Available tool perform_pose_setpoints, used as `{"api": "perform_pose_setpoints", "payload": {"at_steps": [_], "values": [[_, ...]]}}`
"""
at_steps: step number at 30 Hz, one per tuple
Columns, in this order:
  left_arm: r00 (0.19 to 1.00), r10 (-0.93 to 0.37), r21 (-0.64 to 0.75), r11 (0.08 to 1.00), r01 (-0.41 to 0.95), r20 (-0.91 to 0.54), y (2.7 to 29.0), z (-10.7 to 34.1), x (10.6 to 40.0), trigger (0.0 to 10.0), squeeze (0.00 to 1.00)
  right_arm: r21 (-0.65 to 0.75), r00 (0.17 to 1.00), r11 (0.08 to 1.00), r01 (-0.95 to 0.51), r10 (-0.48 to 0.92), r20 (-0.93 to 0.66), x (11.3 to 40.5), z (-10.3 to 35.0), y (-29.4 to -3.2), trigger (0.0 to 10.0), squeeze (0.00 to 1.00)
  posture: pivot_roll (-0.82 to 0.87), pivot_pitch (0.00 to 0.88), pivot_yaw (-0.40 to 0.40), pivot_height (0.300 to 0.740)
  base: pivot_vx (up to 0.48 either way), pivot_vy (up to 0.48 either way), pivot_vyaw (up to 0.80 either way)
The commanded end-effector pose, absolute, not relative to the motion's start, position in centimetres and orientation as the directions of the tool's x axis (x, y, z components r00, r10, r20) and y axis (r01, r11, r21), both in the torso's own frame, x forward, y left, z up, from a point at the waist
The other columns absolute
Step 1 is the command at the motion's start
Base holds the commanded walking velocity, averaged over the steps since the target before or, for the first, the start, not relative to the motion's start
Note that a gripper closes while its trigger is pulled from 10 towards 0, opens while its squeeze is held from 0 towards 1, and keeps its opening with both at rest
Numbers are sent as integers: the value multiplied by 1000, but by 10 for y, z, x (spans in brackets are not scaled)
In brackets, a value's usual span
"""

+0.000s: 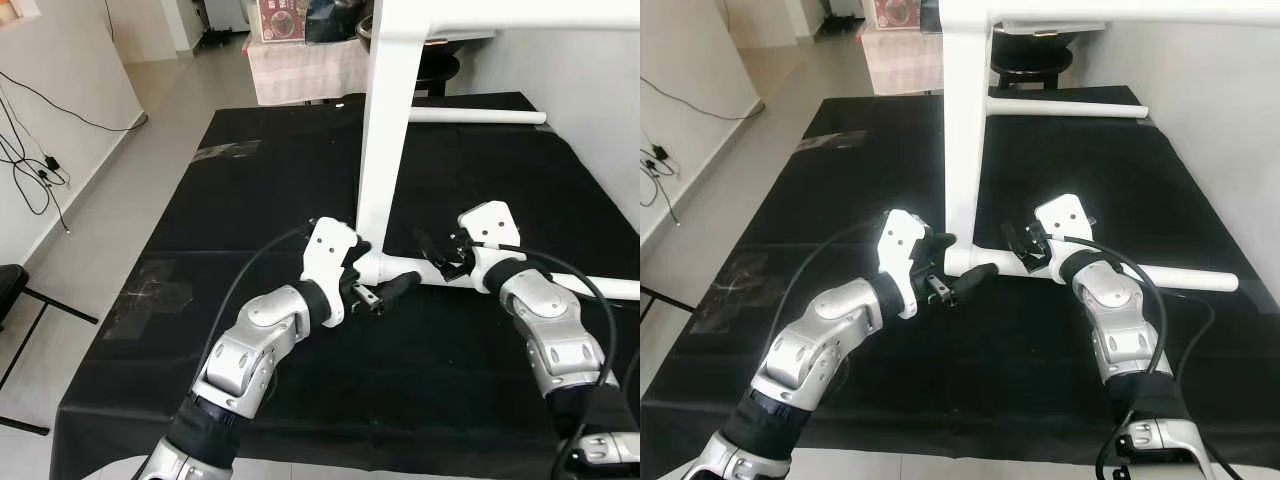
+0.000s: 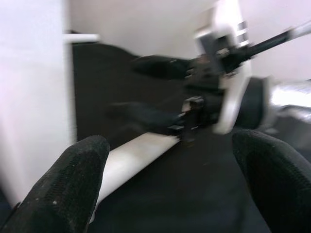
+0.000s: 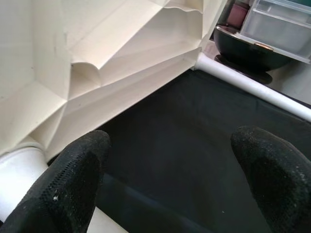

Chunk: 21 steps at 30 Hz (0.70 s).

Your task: Building children table

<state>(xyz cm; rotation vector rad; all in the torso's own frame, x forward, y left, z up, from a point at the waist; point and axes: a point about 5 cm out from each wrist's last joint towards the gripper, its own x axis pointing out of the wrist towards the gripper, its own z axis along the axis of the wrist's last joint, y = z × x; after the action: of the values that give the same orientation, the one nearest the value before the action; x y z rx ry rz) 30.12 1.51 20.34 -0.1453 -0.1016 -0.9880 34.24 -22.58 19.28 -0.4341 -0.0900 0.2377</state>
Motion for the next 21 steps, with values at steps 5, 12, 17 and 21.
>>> {"api": "perform_pose_setpoints", "payload": {"at_steps": [5, 12, 17, 21], "values": [[473, -865, -58, 471, 880, 166, 4, 209, 295, 0, 0, -443, 975, 878, -181, 219, 36, 340, 194, -234, 10000, 0, -145, 147, 73, 740, 0, 0, 0], [559, -814, -57, 557, 828, 159, 11, 204, 306, 0, 0, -504, 998, 863, -26, 48, 30, 343, 196, -261, 10000, 0, -147, 151, 66, 740, 0, 0, 0], [601, -770, -61, 604, 795, 214, 17, 215, 315, 0, 0, -572, 984, 805, 157, -179, 17, 342, 196, -294, 10000, 0, -154, 153, 64, 740, 0, 0, 0], [603, -750, -65, 611, 789, 273, 18, 230, 317, 0, 0, -584, 949, 770, 258, -316, 4, 335, 193, -315, 10000, 0, -158, 153, 66, 740, 0, 0, 0]]}}
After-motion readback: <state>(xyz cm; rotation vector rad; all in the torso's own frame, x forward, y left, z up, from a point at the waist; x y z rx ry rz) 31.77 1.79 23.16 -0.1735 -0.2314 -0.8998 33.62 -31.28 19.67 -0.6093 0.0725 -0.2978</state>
